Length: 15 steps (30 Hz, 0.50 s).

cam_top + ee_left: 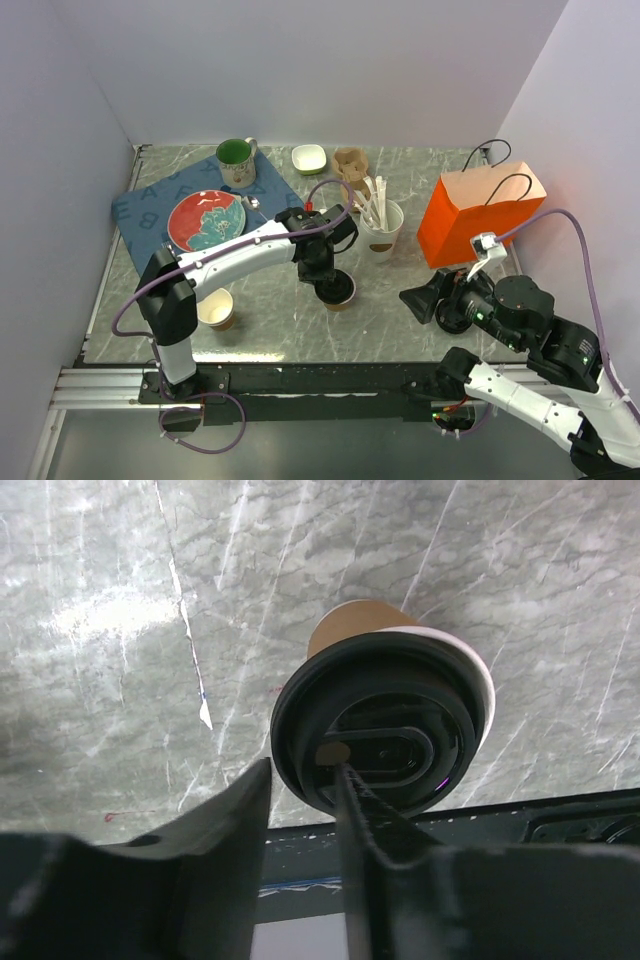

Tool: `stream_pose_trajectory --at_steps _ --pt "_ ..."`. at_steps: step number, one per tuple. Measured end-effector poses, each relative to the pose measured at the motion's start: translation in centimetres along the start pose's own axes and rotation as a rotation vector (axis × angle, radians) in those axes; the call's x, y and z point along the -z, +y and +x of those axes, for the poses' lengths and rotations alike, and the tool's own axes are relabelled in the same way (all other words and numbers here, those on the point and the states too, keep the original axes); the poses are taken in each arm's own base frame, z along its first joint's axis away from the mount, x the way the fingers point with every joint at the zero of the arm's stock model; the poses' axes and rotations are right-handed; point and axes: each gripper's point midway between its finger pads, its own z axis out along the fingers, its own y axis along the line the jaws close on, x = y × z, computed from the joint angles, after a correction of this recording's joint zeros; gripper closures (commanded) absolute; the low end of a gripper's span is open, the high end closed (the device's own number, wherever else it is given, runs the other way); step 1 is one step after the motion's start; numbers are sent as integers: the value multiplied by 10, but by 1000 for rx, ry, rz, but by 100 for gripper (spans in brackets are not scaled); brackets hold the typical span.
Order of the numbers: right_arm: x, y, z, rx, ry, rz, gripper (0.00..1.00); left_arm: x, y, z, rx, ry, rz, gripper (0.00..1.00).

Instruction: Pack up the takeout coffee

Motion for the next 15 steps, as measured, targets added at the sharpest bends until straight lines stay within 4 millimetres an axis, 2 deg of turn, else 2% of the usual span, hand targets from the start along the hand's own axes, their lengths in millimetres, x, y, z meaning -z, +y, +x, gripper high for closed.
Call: stream_pose_trajectory --at_steps 9,13,15 --pt "-9 -1 3 -9 27 34 2 7 -7 -9 31 -37 36 56" --pt "-23 -2 6 -44 63 80 4 24 -8 -22 72 -79 93 52" --pt "-33 -2 10 -66 89 108 4 33 -4 -30 102 -107 135 46"
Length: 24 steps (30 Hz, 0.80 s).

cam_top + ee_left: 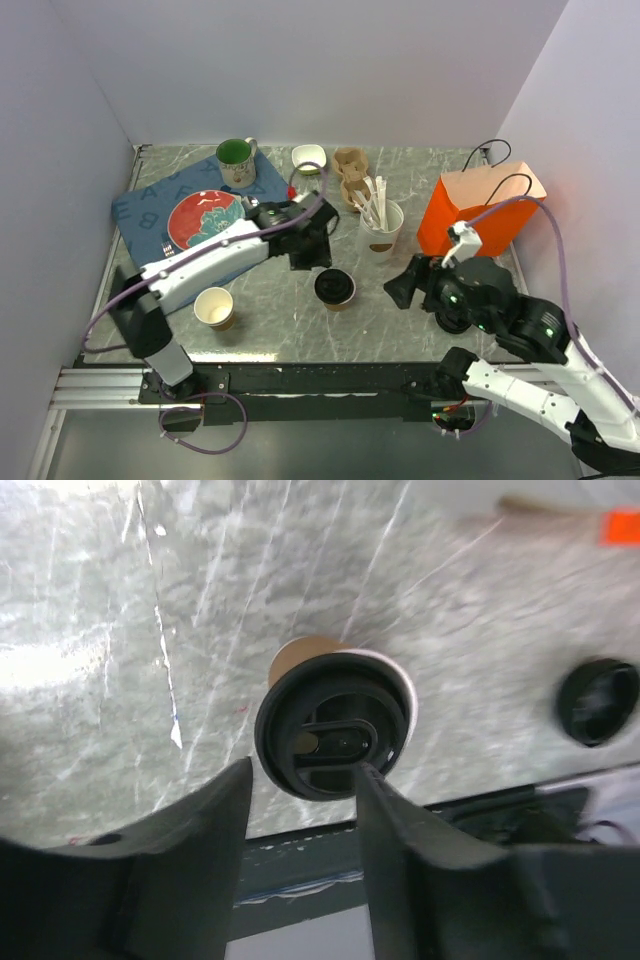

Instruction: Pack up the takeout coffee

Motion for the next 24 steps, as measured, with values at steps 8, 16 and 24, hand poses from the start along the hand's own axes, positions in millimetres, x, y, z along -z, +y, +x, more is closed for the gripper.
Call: stream_pose_trajectory --at_steps 8,16,24 --pt "-62 6 15 -32 119 128 5 16 27 -11 115 -34 187 41" --pt "-111 9 29 -8 188 197 9 -6 29 18 78 56 289 48" --pt "-120 5 29 -14 185 208 11 -9 10 19 38 78 400 54"
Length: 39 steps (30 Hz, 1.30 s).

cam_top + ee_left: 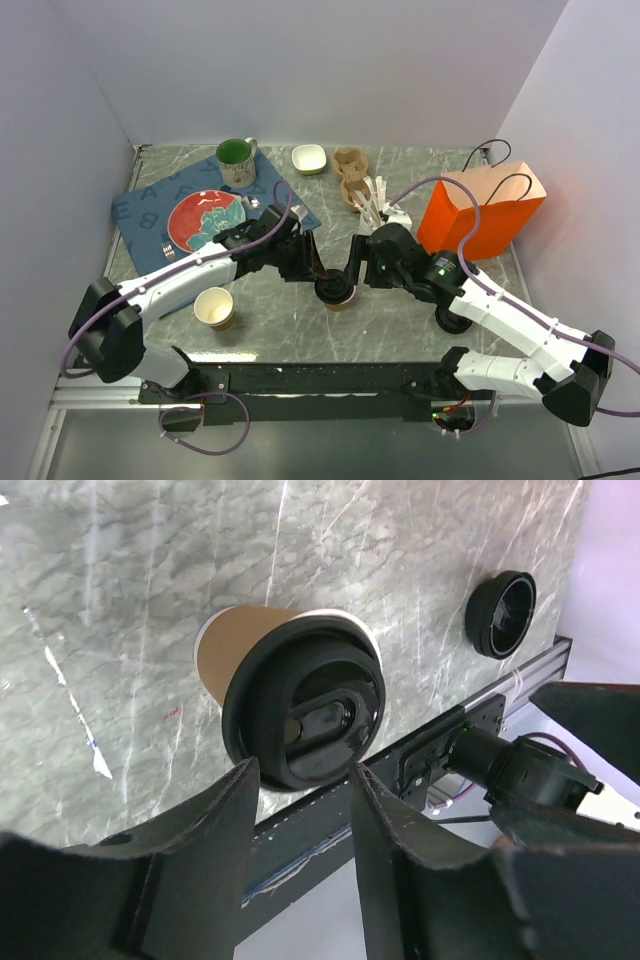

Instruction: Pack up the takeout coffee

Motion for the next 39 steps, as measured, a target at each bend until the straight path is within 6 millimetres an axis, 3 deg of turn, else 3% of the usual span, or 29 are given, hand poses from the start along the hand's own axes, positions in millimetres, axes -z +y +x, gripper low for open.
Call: stream_pose_trajectory --at_steps 11,25,31,39 --pt "-3 -2 2 0 2 3 12 -18 3 6 -6 57 9 56" --pt "-5 -5 8 2 14 5 16 -18 -9 1 -14 44 60 55" --pt "-5 -4 6 4 11 0 22 -14 -7 -5 -18 25 19 47" --pt "-20 -14 8 -9 49 22 26 -12 0 -10 -36 0 -27 45"
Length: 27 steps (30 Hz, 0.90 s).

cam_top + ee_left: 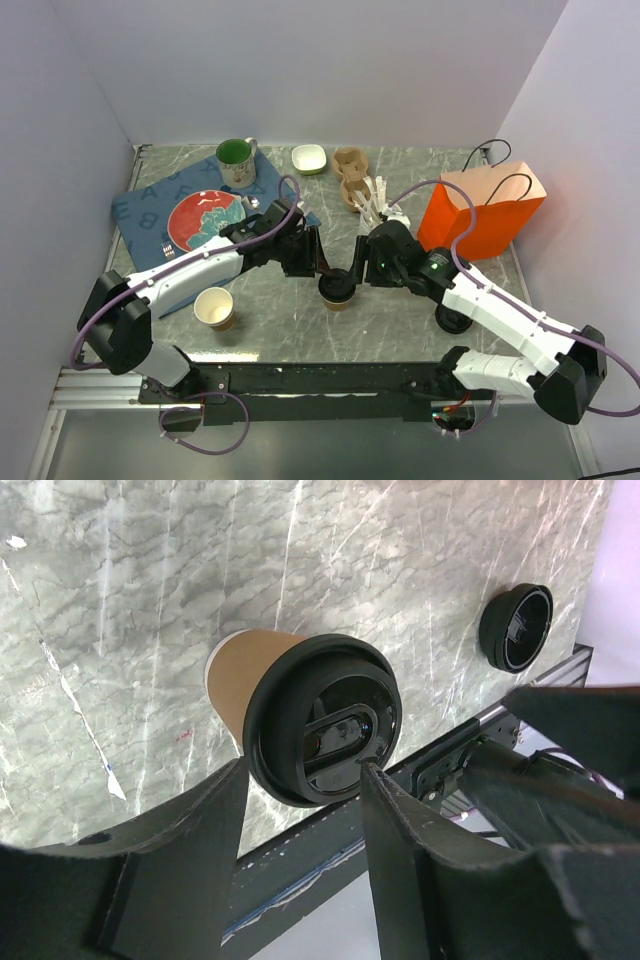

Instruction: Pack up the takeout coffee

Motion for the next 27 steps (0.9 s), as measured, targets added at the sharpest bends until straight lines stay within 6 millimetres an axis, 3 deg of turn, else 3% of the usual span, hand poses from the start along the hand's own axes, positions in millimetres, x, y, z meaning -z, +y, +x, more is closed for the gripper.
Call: stream_pose_trajectory --at_steps 8,17,27 --pt "-16 2 1 -11 46 -23 26 -10 7 3 -22 22 -18 45" --pt "-33 3 17 -7 108 -33 27 -20 14 8 -35 35 -13 48" --pt "-46 -1 26 -12 130 -38 40 -26 21 20 -30 64 0 50"
